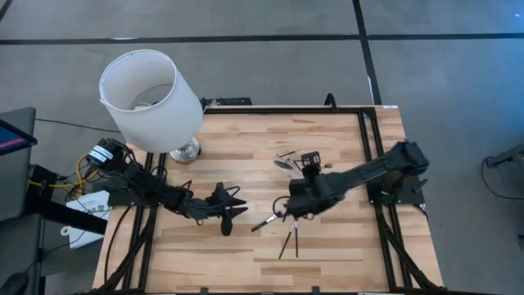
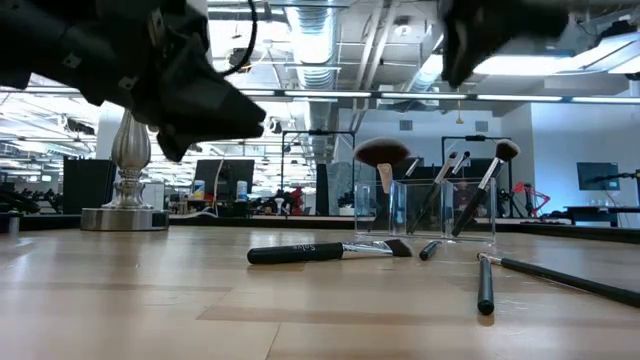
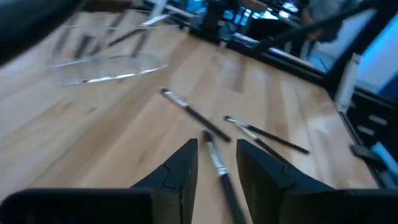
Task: Put items in baskets/containers
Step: Put the black foundation brush into the transparent organizer
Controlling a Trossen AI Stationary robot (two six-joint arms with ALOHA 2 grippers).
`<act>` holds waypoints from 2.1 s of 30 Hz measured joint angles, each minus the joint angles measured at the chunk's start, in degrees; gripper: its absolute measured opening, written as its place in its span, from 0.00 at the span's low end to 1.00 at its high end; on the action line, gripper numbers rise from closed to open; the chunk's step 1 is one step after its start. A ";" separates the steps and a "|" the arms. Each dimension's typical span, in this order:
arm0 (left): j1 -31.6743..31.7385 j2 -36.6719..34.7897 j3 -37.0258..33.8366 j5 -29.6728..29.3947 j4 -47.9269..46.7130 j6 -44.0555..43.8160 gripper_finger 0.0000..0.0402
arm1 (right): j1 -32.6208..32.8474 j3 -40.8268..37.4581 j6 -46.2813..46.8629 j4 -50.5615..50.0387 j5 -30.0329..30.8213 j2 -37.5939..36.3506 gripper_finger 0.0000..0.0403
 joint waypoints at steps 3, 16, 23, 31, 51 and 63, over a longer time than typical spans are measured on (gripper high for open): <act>-0.97 3.11 2.96 0.38 0.03 2.92 0.27 | 2.57 -0.88 3.08 7.83 -3.10 -6.08 0.21; 0.70 21.39 12.86 -1.97 0.18 7.49 0.27 | 8.90 -26.62 -4.35 58.29 -11.05 -22.72 0.21; 0.75 26.42 17.38 -1.15 2.93 12.57 0.27 | 9.55 -31.69 -2.96 67.46 -10.24 -17.75 0.21; 0.51 27.65 18.24 -0.06 3.06 12.51 0.27 | 8.18 -31.69 -4.56 70.18 -10.25 -11.73 0.21; -1.11 33.75 14.94 1.08 6.86 8.88 0.18 | 8.10 -31.59 4.04 88.45 -10.43 -9.86 0.21; -1.10 23.27 10.71 5.05 0.93 13.91 0.09 | 6.58 -31.45 7.33 94.74 -12.24 7.36 0.43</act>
